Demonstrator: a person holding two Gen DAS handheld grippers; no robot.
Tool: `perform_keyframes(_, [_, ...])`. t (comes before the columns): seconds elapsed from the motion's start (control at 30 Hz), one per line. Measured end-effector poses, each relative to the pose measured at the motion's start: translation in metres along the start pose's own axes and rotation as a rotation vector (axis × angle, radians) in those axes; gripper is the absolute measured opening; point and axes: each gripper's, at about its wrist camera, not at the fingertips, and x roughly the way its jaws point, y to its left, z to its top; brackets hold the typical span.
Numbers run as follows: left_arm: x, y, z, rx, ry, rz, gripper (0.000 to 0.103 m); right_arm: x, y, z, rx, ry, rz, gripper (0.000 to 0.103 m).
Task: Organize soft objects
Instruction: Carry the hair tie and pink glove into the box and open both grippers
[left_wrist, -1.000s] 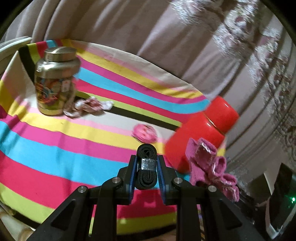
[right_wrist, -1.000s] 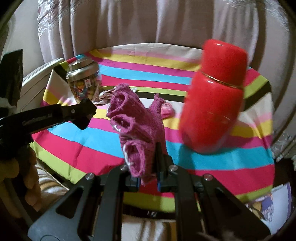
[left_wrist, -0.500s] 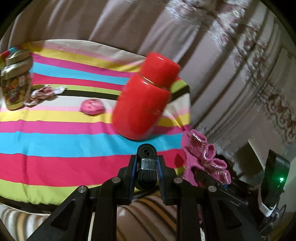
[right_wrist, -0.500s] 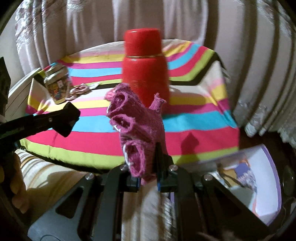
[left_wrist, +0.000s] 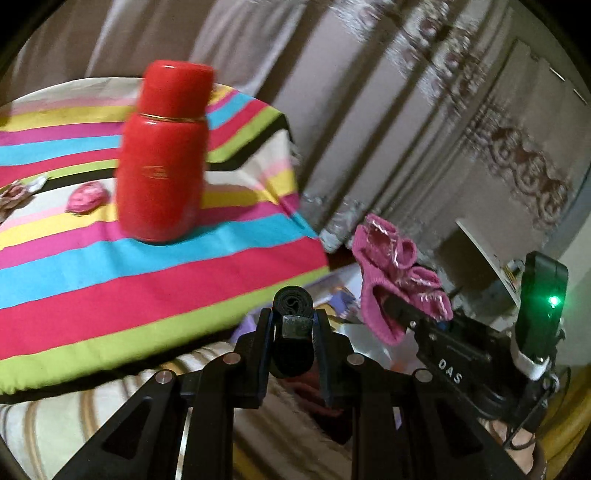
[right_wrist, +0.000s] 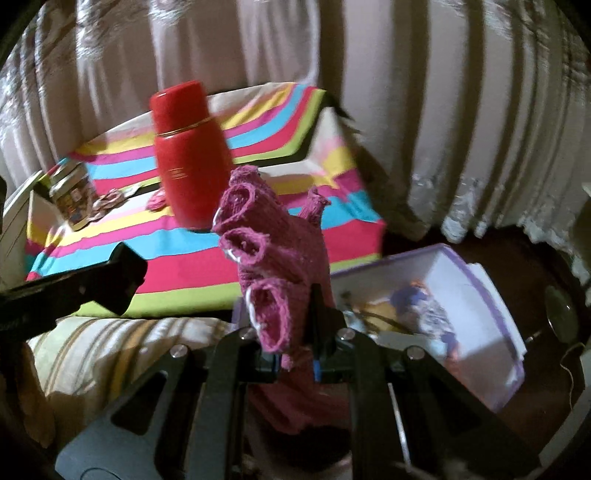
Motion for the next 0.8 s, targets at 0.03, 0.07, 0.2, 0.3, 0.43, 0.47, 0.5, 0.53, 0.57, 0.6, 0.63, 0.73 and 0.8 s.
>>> perform_keyframes(0.03, [0.003,-0.007,-0.001,0.015,0.008,-0.011,0.022,-0.002,-0.008,-0.001,0.011,0.000,-0.013,0.015])
perform_keyframes(0.07, [0.006,-0.013,-0.002,0.028,0.015,-0.019,0.022,-0.003,-0.016,-0.002,0.026,0.001,-0.026,0.015])
perform_keyframes(0.2, [0.017,-0.038,-0.004,0.078,0.044,-0.068,0.022,-0.008,-0.047,-0.004,0.089,0.005,-0.075,0.015])
perform_keyframes(0.3, [0.023,-0.053,-0.007,0.108,0.056,-0.103,0.022,-0.014,-0.068,-0.006,0.133,-0.001,-0.110,0.015])
perform_keyframes(0.43, [0.033,-0.075,-0.008,0.152,0.081,-0.175,0.024,-0.019,-0.089,-0.010,0.176,-0.005,-0.153,0.015])
perform_keyframes(0.47, [0.036,-0.082,-0.010,0.171,0.090,-0.193,0.024,-0.020,-0.094,-0.011,0.187,-0.005,-0.161,0.015])
perform_keyframes(0.5, [0.039,-0.087,-0.012,0.190,0.104,-0.213,0.026,-0.020,-0.099,-0.012,0.198,-0.005,-0.169,0.015])
perform_keyframes(0.53, [0.041,-0.094,-0.013,0.213,0.122,-0.239,0.034,-0.020,-0.102,-0.012,0.207,-0.004,-0.176,0.015])
perform_keyframes(0.57, [0.044,-0.099,-0.015,0.228,0.134,-0.248,0.049,-0.020,-0.106,-0.012,0.219,0.000,-0.188,0.016])
perform_keyframes(0.6, [0.045,-0.103,-0.016,0.242,0.139,-0.245,0.057,-0.020,-0.110,-0.013,0.233,0.004,-0.196,0.017])
perform_keyframes(0.63, [0.043,-0.105,-0.016,0.251,0.135,-0.240,0.067,-0.019,-0.113,-0.013,0.247,0.009,-0.202,0.022])
perform_keyframes(0.73, [0.038,-0.106,-0.015,0.257,0.126,-0.236,0.068,-0.019,-0.114,-0.012,0.258,0.006,-0.199,0.056])
perform_keyframes(0.8, [0.034,-0.099,-0.013,0.239,0.111,-0.226,0.068,-0.021,-0.109,-0.010,0.251,-0.008,-0.190,0.067])
